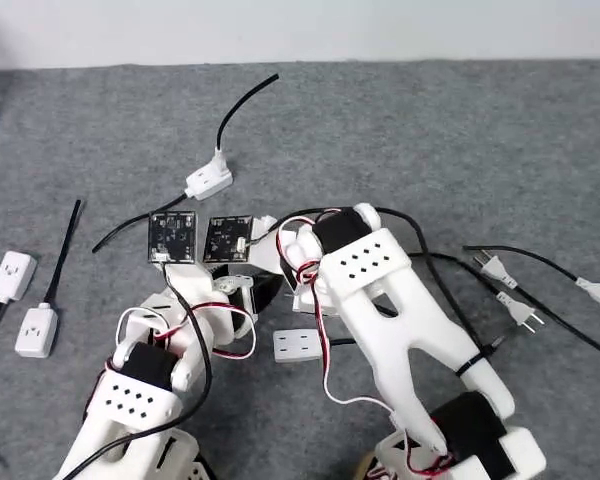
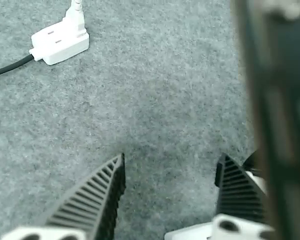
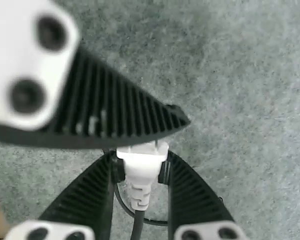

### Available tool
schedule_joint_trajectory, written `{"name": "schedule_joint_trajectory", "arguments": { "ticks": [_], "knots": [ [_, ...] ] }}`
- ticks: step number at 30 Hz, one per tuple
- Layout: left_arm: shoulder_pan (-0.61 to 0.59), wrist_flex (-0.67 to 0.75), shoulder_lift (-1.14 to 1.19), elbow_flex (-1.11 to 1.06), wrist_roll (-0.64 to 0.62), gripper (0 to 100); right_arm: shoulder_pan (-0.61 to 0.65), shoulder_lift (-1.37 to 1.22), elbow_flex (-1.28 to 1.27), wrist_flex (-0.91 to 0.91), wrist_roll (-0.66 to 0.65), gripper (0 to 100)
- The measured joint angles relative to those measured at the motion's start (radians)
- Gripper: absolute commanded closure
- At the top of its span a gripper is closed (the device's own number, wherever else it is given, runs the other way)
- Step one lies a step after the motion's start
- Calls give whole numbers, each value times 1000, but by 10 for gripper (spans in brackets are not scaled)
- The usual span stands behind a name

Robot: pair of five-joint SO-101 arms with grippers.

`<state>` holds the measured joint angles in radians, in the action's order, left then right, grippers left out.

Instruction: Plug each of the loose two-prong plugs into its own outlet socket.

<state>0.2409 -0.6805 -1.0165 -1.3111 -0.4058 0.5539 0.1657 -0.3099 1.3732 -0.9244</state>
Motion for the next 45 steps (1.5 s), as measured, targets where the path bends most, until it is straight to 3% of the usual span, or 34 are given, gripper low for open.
{"name": "schedule_joint_trajectory", "arguments": {
  "ticks": [15,21,30,38,45],
  "knots": [
    [0,-6,-11,0,-34,724,-3,-6,37,-26,0,990],
    [0,-91,-187,-2,-37,724,-3,-6,37,-44,0,990],
    [0,-80,-517,-199,-37,724,0,14,92,-11,28,990],
    [55,-80,-551,-218,-38,675,98,124,92,84,34,990],
    [55,-80,-560,-216,-44,675,104,184,91,115,60,990]
  ]
}}
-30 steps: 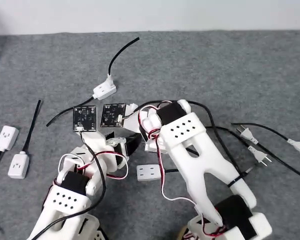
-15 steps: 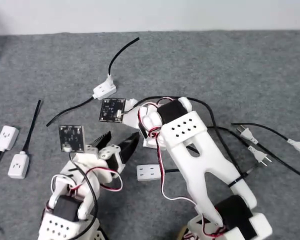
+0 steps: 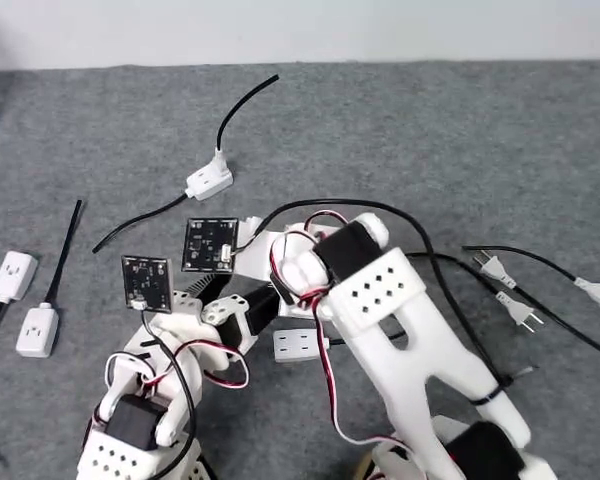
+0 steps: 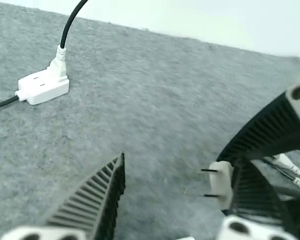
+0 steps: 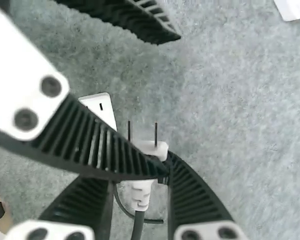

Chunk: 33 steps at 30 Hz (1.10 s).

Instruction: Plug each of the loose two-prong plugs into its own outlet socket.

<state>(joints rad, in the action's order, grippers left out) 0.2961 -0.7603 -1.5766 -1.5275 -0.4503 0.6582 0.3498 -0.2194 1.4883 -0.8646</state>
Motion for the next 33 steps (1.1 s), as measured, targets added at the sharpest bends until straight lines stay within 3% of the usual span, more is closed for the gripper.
{"name": "schedule_joint_trajectory", "arguments": {
  "ticks": [19,24,33],
  "knots": [
    [14,9,-5,15,0,675,-25,87,-2,60,2,990],
    [-91,0,9,-5,-2,675,-57,110,14,72,0,990],
    [-115,0,9,-8,6,675,-57,117,34,72,-2,990]
  ]
}}
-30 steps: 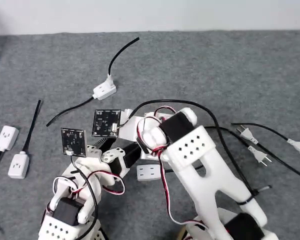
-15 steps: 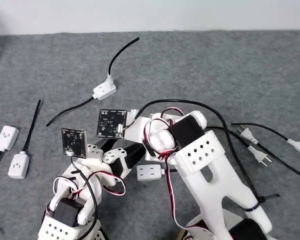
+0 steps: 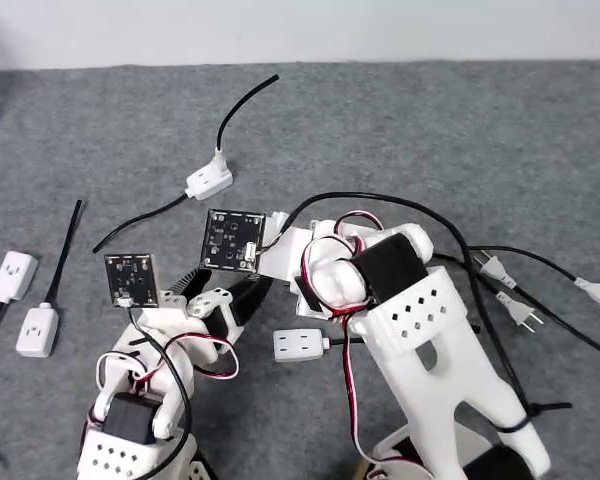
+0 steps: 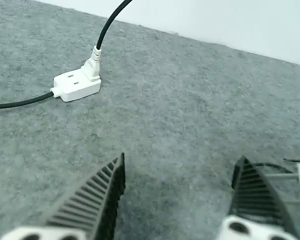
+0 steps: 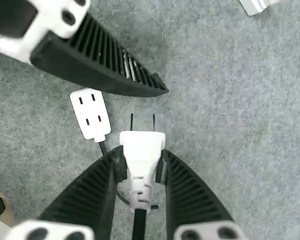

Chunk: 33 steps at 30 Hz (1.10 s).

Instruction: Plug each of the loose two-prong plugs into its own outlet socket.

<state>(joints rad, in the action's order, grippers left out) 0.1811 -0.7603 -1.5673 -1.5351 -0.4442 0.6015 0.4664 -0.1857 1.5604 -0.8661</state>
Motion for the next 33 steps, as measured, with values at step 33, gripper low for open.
{"name": "schedule_joint_trajectory", "arguments": {
  "ticks": [33],
  "knots": [
    [-3,-17,0,0,0,674,64,0,-133,-187,61,990]
  ]
}}
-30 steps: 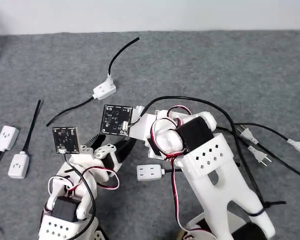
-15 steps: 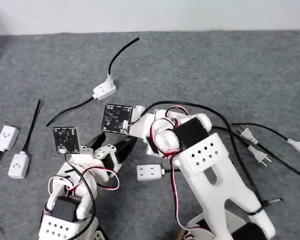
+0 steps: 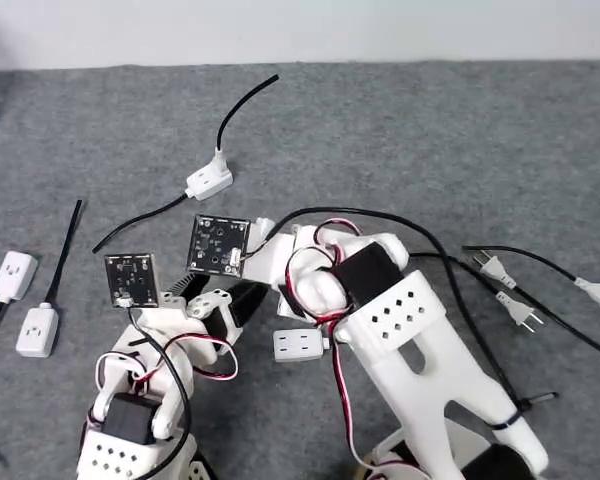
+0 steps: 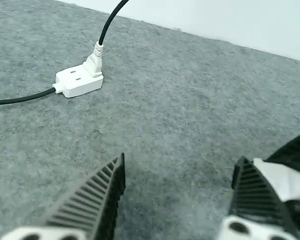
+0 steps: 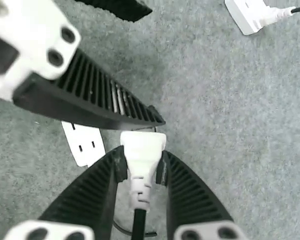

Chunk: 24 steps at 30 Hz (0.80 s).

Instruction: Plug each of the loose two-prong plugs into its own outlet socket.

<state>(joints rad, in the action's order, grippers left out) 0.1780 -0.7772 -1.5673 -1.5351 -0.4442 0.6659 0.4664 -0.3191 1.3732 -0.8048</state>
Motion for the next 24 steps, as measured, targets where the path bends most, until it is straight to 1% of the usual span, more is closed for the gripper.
{"name": "schedule_joint_trajectory", "arguments": {
  "ticks": [24],
  "knots": [
    [-3,-3,-17,3,-8,674,5,0,46,0,66,990]
  ]
}}
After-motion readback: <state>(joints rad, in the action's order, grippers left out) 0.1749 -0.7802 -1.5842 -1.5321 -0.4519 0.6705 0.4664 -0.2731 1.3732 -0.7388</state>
